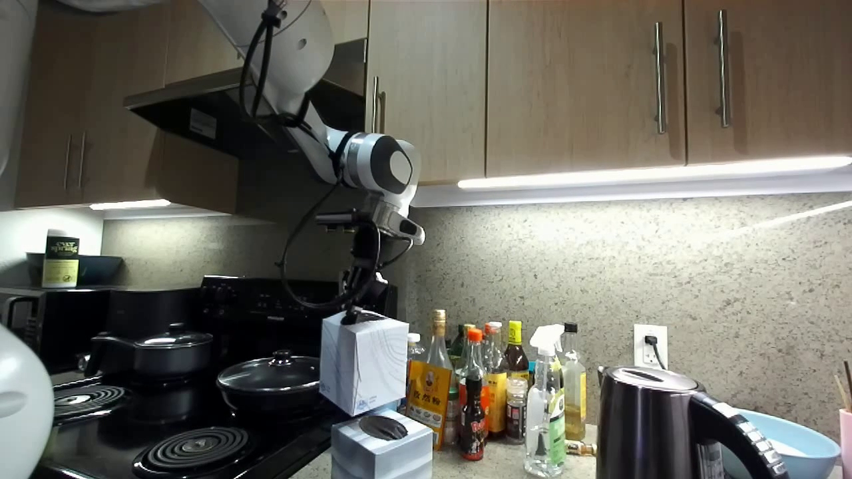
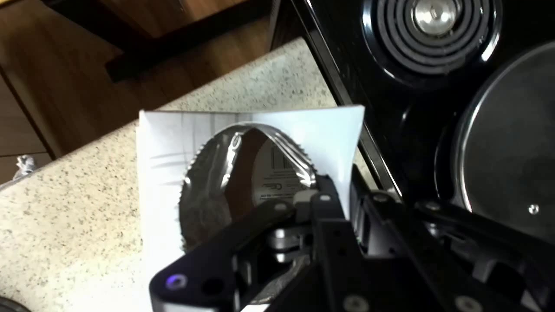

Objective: Swap the positions of the tissue boxes

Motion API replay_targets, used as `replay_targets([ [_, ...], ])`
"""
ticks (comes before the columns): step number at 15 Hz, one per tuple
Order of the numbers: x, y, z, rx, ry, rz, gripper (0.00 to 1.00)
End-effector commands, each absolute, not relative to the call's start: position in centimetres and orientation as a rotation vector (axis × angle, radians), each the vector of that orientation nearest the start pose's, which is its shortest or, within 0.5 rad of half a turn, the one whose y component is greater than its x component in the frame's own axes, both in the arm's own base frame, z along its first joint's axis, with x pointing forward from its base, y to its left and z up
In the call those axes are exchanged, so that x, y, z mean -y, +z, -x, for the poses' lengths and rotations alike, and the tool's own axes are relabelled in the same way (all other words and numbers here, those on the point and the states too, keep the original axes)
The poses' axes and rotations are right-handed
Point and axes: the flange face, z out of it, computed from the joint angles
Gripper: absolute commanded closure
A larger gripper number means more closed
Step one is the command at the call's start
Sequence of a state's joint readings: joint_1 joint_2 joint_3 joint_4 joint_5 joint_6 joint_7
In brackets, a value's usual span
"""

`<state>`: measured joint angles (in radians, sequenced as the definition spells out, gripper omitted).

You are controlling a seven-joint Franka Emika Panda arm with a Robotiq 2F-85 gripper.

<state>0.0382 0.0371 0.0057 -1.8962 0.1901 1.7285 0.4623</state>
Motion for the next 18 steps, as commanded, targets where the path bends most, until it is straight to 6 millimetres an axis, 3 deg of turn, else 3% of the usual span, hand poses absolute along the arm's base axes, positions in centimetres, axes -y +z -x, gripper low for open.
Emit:
replay_targets([
  [1, -4.0, 45.7, -55.9, -0.839, 0.221, 2.876, 0.97],
  [9, -2.0, 45.0, -54.8, -1.030, 0.295, 3.031, 0.97],
  [14, -0.5, 43.6, -53.1, -1.001, 0.559, 3.047, 0.97],
  [18, 0.5, 42.8, -53.4, -0.899, 0.561, 3.035, 0.97],
])
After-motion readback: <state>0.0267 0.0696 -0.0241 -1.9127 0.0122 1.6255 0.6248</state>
